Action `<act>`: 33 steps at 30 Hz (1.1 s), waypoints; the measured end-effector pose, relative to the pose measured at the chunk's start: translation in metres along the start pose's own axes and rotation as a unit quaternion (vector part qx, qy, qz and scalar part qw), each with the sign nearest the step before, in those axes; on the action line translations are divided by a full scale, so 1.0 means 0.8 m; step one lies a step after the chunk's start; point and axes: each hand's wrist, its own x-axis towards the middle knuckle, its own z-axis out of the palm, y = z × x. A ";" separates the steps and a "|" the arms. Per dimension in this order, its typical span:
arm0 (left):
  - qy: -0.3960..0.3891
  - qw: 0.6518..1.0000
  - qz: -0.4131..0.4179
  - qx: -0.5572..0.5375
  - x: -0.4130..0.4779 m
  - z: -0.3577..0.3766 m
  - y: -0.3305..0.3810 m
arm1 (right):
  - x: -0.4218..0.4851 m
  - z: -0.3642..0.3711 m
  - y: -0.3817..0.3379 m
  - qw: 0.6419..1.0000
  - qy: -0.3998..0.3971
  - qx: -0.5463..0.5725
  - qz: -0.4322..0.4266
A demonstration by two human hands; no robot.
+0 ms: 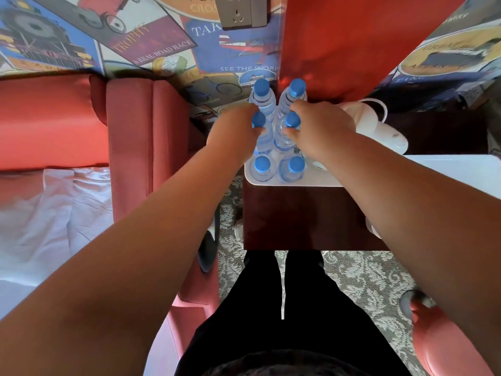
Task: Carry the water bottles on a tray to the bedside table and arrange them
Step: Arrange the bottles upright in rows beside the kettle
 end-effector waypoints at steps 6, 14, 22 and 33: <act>-0.046 0.998 0.028 -0.032 -0.013 -0.010 -0.011 | -0.015 0.001 0.009 0.997 -0.016 0.000 -0.070; 0.019 0.995 0.002 -0.093 -0.033 0.012 -0.009 | -0.034 0.013 0.011 0.996 0.004 0.055 -0.066; 0.056 0.993 -0.024 -0.099 -0.003 -0.011 -0.010 | -0.006 -0.011 0.024 0.991 0.083 0.106 -0.024; 0.027 0.998 0.023 0.056 0.081 -0.021 0.007 | 0.076 -0.033 0.012 0.996 -0.002 -0.059 -0.066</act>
